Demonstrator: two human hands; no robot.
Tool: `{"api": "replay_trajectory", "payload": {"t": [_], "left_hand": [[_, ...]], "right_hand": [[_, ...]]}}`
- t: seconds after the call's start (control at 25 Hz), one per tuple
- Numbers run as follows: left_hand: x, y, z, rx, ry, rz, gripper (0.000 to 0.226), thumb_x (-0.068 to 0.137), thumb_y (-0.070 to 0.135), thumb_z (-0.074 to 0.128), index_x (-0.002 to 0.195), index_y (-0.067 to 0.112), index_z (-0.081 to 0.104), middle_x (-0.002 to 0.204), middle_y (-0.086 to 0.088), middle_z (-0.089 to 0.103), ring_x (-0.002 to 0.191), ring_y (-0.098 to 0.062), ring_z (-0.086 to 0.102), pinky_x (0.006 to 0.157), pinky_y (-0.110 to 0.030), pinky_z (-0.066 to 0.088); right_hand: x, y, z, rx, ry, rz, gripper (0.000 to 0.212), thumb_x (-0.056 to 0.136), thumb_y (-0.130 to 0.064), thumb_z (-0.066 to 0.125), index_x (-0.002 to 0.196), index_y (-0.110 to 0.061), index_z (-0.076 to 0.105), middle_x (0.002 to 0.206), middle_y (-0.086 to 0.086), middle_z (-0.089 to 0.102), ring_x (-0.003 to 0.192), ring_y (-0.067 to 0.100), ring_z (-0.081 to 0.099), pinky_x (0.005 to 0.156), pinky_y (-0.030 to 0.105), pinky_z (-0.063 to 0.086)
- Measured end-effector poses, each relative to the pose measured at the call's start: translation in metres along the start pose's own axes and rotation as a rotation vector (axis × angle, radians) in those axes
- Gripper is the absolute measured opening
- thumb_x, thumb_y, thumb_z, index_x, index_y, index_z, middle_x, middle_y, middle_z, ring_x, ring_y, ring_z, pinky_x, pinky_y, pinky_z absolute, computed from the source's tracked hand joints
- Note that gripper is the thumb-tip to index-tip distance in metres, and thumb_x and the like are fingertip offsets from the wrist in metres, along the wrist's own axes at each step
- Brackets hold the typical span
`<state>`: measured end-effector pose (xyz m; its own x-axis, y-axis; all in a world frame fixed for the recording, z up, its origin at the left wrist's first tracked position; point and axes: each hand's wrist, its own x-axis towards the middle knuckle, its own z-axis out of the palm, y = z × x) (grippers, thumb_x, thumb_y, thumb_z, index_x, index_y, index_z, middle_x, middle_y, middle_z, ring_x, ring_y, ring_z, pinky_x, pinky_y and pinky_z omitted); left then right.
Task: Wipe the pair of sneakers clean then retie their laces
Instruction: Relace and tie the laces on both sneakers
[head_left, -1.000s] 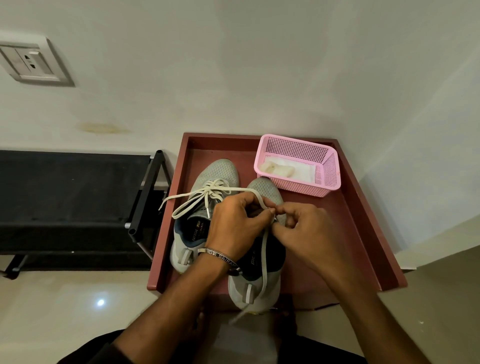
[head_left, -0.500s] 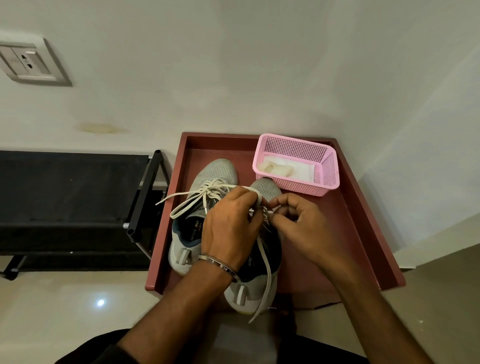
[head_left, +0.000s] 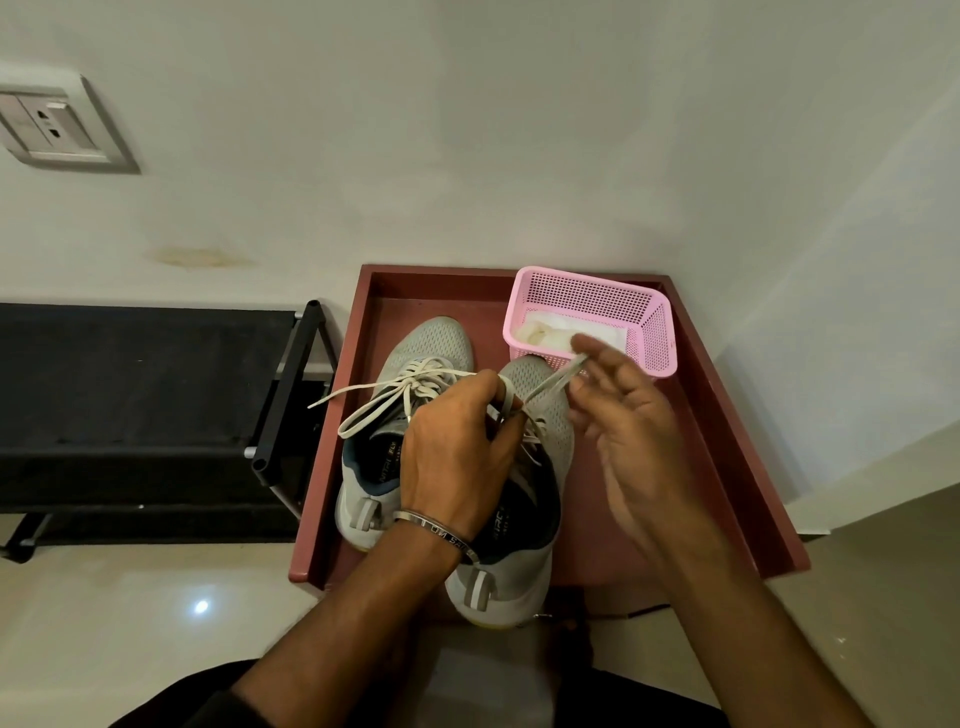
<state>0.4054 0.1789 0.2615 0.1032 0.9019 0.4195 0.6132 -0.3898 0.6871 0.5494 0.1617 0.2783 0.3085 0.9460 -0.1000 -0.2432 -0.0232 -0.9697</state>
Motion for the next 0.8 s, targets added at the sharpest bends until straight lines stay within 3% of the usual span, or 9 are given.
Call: {"api": "replay_trajectory", "payload": {"t": [0.08, 0.16, 0.28, 0.32, 0.4, 0.52, 0.64, 0.72, 0.8], "left_hand": [[-0.001, 0.0, 0.0, -0.007, -0.002, -0.009, 0.033, 0.082, 0.018, 0.072, 0.073, 0.032, 0.044, 0.077, 0.013, 0.063, 0.068, -0.006, 0.058, 0.059, -0.03, 0.05], [-0.001, 0.001, 0.001, -0.011, 0.009, -0.01, 0.034, 0.081, 0.017, 0.073, 0.073, 0.032, 0.043, 0.078, 0.014, 0.062, 0.069, -0.006, 0.058, 0.059, -0.029, 0.05], [0.0, 0.002, 0.002, 0.001, 0.025, 0.014, 0.035, 0.081, 0.016, 0.074, 0.073, 0.031, 0.043, 0.08, 0.013, 0.059, 0.067, -0.007, 0.056, 0.057, -0.03, 0.049], [0.0, 0.002, 0.002, 0.0, 0.028, 0.016, 0.036, 0.08, 0.015, 0.074, 0.073, 0.03, 0.042, 0.08, 0.012, 0.059, 0.068, -0.008, 0.056, 0.056, -0.031, 0.049], [0.0, 0.0, 0.002, -0.009, 0.03, 0.02, 0.035, 0.08, 0.015, 0.075, 0.073, 0.029, 0.044, 0.081, 0.011, 0.059, 0.068, -0.008, 0.057, 0.056, -0.03, 0.048], [-0.001, -0.002, 0.003, -0.031, 0.031, 0.022, 0.027, 0.08, 0.017, 0.077, 0.074, 0.024, 0.052, 0.078, 0.011, 0.06, 0.07, -0.005, 0.057, 0.058, -0.021, 0.048], [0.0, -0.006, 0.005, -0.103, 0.014, 0.013, 0.023, 0.079, 0.018, 0.08, 0.073, 0.019, 0.057, 0.076, 0.01, 0.063, 0.072, -0.003, 0.06, 0.063, -0.015, 0.049], [0.001, -0.007, 0.002, -0.114, -0.013, 0.0, 0.025, 0.078, 0.024, 0.081, 0.07, 0.019, 0.057, 0.077, 0.01, 0.065, 0.076, -0.001, 0.063, 0.065, -0.016, 0.05], [0.003, -0.011, -0.004, 0.038, -0.042, 0.007, 0.026, 0.081, 0.036, 0.075, 0.068, 0.022, 0.057, 0.077, 0.011, 0.065, 0.077, -0.005, 0.06, 0.068, -0.027, 0.051]], "right_hand": [[0.006, -0.001, -0.011, -0.115, 0.239, -0.064, 0.043, 0.092, -0.004, 0.062, 0.129, -0.026, 0.06, 0.128, -0.009, 0.064, 0.118, 0.007, 0.059, 0.093, 0.025, 0.051], [0.006, 0.001, -0.023, -0.48, 0.37, -0.113, 0.042, 0.092, -0.014, 0.062, 0.129, -0.033, 0.058, 0.126, -0.014, 0.062, 0.114, 0.004, 0.058, 0.091, 0.027, 0.049], [0.0, 0.004, -0.025, -0.801, 0.259, -0.093, 0.016, 0.091, -0.033, 0.062, 0.107, -0.031, 0.061, 0.092, -0.011, 0.074, 0.085, 0.009, 0.069, 0.074, 0.029, 0.054], [-0.002, 0.007, -0.021, -0.802, 0.201, -0.065, 0.011, 0.091, -0.039, 0.062, 0.096, -0.03, 0.063, 0.08, -0.009, 0.074, 0.075, 0.011, 0.071, 0.072, 0.034, 0.056], [-0.007, 0.009, -0.011, -0.741, 0.054, 0.011, 0.027, 0.093, -0.045, 0.058, 0.082, -0.023, 0.071, 0.073, 0.0, 0.073, 0.068, 0.014, 0.07, 0.07, 0.038, 0.058], [-0.01, 0.006, 0.009, -0.378, -0.079, 0.153, 0.026, 0.094, -0.033, 0.061, 0.086, -0.014, 0.077, 0.08, 0.009, 0.074, 0.073, 0.014, 0.07, 0.064, 0.025, 0.054], [-0.009, 0.005, 0.013, -0.047, -0.012, 0.255, 0.009, 0.088, -0.016, 0.068, 0.089, -0.011, 0.076, 0.081, 0.004, 0.073, 0.07, 0.012, 0.069, 0.058, 0.019, 0.052], [-0.004, 0.01, 0.008, -0.028, 0.075, 0.283, 0.005, 0.083, -0.014, 0.073, 0.078, -0.016, 0.073, 0.08, 0.007, 0.068, 0.07, 0.016, 0.063, 0.059, 0.023, 0.048], [-0.001, 0.01, 0.002, -0.134, 0.109, 0.308, 0.012, 0.083, -0.013, 0.074, 0.072, -0.013, 0.068, 0.07, 0.007, 0.061, 0.064, 0.015, 0.055, 0.056, 0.024, 0.042]]}}
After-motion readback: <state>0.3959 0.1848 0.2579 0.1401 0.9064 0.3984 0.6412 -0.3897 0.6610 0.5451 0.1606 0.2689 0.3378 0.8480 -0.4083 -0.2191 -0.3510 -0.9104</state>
